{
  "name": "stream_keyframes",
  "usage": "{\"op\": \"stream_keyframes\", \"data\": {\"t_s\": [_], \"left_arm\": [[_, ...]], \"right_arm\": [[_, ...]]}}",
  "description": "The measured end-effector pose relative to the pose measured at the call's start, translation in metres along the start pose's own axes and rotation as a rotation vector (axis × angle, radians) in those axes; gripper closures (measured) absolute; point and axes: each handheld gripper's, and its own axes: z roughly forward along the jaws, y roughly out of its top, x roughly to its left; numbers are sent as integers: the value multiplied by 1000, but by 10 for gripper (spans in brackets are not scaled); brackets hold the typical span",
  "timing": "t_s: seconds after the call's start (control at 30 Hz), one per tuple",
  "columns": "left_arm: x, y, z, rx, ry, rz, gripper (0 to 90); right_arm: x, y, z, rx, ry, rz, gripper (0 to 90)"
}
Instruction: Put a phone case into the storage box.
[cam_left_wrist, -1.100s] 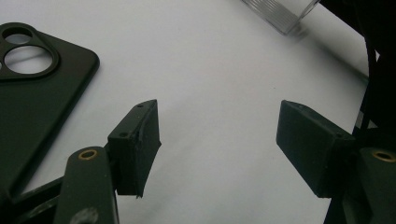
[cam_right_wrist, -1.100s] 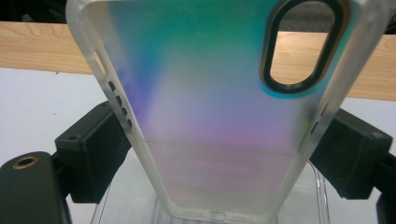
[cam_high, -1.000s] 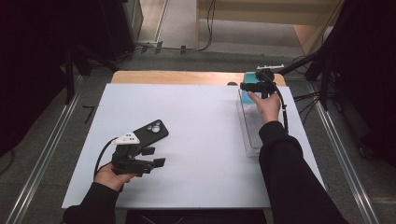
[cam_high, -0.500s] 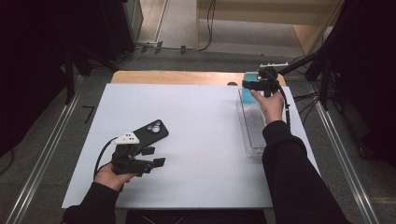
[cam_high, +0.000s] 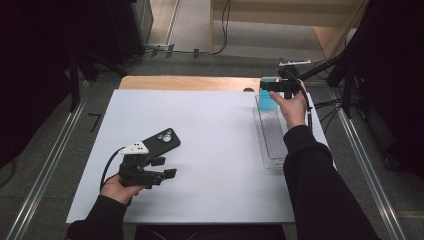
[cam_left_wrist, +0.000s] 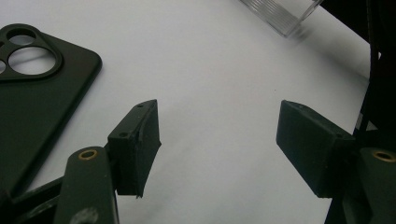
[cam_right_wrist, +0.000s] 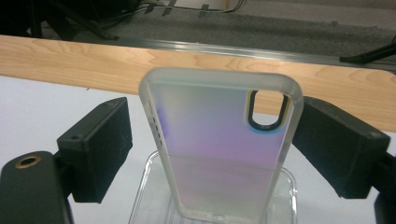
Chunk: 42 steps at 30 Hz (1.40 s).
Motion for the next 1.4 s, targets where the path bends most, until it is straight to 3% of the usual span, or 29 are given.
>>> {"op": "stream_keyframes", "data": {"t_s": [0.27, 0.33, 0.63, 0.73, 0.83, 0.93, 1.1, 1.4], "left_arm": [[0, 0, 0, -1, 0, 1, 302], [0, 0, 0, -3, 3, 0, 302], [1, 1, -1, -4, 4, -1, 302], [1, 1, -1, -9, 6, -3, 302], [3, 2, -1, -14, 5, -5, 302], [5, 3, -2, -14, 5, -3, 302], [7, 5, 0, -13, -2, -5, 302], [13, 12, 1, -17, -13, -1, 302]], "right_arm": [[1, 10, -16, 0, -6, -14, 112], [5, 13, -21, 5, 15, -10, 112], [26, 10, -41, 38, 94, -74, 112], [31, 6, -48, 42, 132, -86, 112], [35, -1, -57, 38, 233, -88, 112], [40, -10, -65, 20, 290, -102, 113], [51, -26, -75, 45, 358, -165, 113], [66, -56, -88, 82, 479, -206, 121]]}}
